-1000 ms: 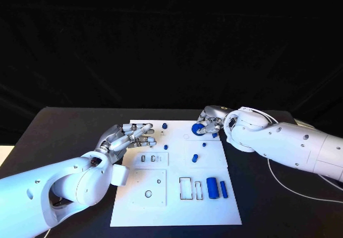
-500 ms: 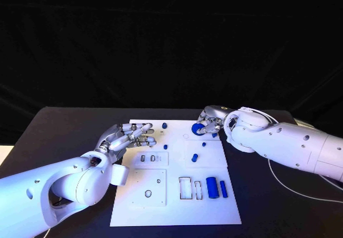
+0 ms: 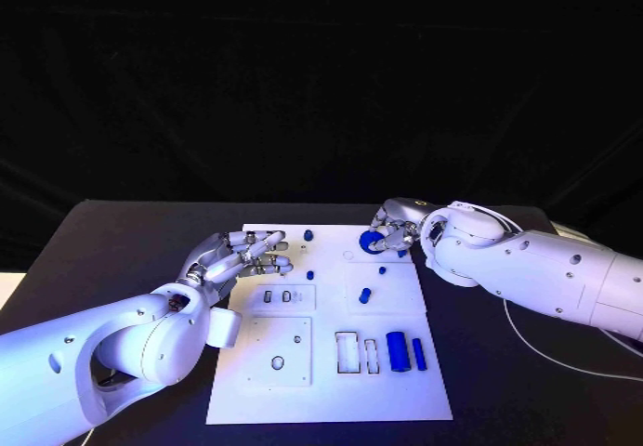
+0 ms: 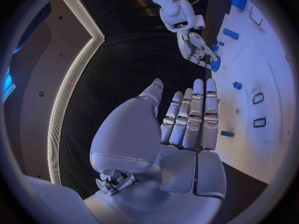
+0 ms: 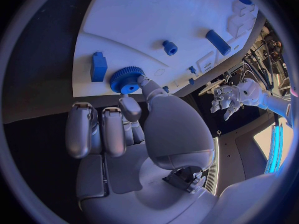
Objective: Assemble the parts on the task board
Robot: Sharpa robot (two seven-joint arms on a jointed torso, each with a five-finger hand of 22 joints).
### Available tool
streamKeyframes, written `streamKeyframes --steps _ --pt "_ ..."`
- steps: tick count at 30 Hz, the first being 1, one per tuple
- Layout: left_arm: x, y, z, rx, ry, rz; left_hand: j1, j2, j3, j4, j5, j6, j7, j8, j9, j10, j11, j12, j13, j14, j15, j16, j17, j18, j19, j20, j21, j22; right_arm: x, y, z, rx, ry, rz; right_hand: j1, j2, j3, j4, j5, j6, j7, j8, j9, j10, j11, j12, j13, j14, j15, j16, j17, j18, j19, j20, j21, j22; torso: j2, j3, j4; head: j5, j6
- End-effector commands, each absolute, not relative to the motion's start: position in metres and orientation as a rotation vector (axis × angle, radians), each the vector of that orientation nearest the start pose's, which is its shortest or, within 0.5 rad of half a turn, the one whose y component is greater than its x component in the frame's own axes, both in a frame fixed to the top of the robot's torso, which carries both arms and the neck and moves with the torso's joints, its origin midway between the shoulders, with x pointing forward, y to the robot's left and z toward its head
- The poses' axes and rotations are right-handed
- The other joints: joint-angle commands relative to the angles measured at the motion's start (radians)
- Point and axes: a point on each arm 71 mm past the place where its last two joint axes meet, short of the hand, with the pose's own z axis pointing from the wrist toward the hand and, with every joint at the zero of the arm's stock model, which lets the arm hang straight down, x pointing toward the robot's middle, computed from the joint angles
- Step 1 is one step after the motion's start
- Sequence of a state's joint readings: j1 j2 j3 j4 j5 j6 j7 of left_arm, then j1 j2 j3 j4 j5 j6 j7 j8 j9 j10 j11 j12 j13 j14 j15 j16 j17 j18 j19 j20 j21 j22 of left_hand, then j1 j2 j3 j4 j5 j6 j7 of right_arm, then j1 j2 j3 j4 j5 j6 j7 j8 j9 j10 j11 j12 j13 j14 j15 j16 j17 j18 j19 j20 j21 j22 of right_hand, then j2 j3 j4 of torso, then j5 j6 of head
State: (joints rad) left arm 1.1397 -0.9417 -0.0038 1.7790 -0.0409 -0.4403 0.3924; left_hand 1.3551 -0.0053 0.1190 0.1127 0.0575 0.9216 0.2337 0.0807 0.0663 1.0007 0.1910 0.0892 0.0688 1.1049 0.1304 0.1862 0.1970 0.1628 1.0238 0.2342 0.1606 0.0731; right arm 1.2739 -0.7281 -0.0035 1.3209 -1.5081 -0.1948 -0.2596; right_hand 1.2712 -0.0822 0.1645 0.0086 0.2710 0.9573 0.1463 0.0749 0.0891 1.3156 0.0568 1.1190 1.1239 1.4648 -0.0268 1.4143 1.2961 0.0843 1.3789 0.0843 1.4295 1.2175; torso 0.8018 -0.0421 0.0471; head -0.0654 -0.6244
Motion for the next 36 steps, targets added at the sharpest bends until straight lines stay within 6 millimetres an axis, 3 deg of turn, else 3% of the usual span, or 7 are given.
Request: streamKeyframes --steps 1,36 --pt "0.4348 0.1871 -0.1695 -1.104 1.440 -1.602 -0.001 0.007 0.000 -0.007 -0.001 -0.006 0.018 -0.005 -0.001 -0.007 0.000 -0.003 -0.001 -0.007 0.002 -0.007 0.001 0.018 0.002 0.003 -0.004 -0.002 0.5410 -0.2115 -0.1568 -0.098 1.701 0.371 -0.001 -0.014 -0.005 0.004 0.008 -0.008 0.003 -0.003 0.000 -0.010 0.002 -0.008 -0.004 0.055 0.009 0.005 0.000 -0.010 0.001 0.005 0.003 0.000 0.000 0.0001 0.0000 -0.001 0.000" --pt "0.4351 0.1877 -0.1698 -1.105 1.440 -1.601 -0.001 0.007 0.000 -0.007 -0.001 -0.006 0.018 -0.005 -0.001 -0.007 0.000 -0.003 -0.001 -0.007 0.002 -0.007 0.001 0.018 0.002 0.003 -0.004 -0.002 0.5398 -0.2159 -0.1578 -0.089 1.704 0.362 -0.008 -0.041 -0.012 0.031 0.052 -0.029 0.006 -0.005 -0.001 -0.029 0.005 -0.042 -0.024 0.054 0.012 0.002 -0.001 -0.009 -0.003 0.008 0.002 -0.004 0.001 0.0000 0.0010 -0.005 -0.005"
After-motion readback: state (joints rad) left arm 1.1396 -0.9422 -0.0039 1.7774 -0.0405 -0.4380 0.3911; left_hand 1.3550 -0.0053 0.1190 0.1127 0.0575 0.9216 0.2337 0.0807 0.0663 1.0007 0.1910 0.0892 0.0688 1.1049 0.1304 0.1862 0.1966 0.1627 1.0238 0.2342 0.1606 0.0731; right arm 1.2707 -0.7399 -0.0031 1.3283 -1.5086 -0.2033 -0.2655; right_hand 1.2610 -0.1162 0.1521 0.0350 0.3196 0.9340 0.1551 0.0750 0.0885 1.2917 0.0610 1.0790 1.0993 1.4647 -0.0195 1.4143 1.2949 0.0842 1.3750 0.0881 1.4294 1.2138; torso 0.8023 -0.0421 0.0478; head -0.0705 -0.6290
